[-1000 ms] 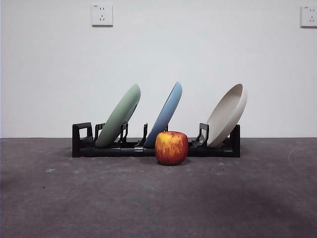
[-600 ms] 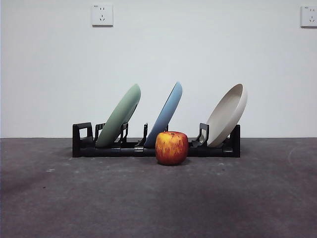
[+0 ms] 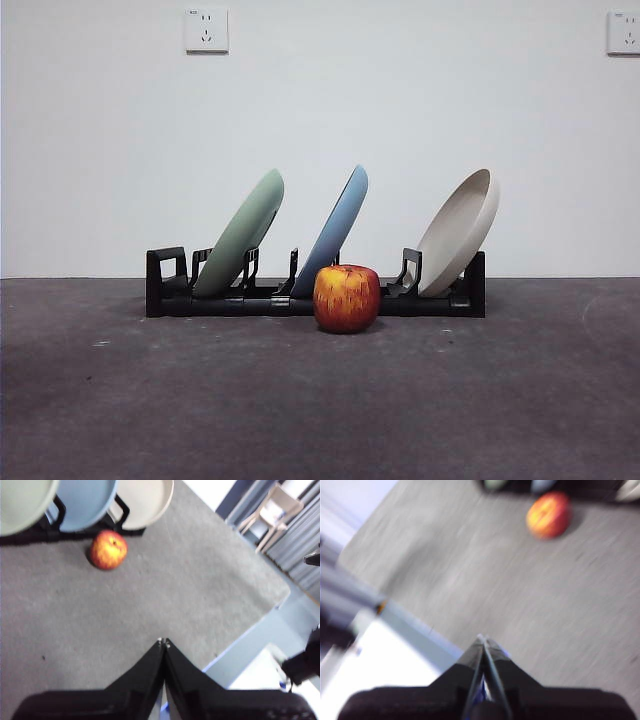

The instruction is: Take the green plate from the plate rack,put the plate on the table,take the apple from the table,put the apple in the plate

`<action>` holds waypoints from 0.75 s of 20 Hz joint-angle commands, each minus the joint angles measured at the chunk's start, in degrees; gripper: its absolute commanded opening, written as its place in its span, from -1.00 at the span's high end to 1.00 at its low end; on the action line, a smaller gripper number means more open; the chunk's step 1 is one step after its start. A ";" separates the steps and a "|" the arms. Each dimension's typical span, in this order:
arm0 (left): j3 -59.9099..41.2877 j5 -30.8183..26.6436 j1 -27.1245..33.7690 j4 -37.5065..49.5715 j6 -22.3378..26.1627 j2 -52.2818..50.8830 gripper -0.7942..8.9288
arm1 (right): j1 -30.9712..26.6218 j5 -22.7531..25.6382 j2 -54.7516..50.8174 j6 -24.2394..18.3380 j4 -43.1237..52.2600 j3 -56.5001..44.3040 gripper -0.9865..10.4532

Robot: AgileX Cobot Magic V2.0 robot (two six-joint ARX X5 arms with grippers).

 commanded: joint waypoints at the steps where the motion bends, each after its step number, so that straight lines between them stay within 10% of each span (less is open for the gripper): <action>1: 1.97 0.33 -0.02 -4.92 6.54 0.83 0.85 | 1.05 -0.87 0.35 -4.52 -3.17 0.07 0.85; 5: 2.69 -0.13 0.00 -6.64 7.61 1.01 0.82 | 1.75 -0.83 0.37 -4.59 -3.08 0.07 0.77; 9: 2.69 -0.15 0.00 -6.38 6.08 1.01 -0.43 | 1.75 -0.48 0.37 -1.53 -1.84 0.07 -0.25; 15: 2.69 -0.15 0.00 -3.28 4.66 1.29 -0.46 | 1.77 -0.50 0.42 -1.16 -1.88 0.07 -0.33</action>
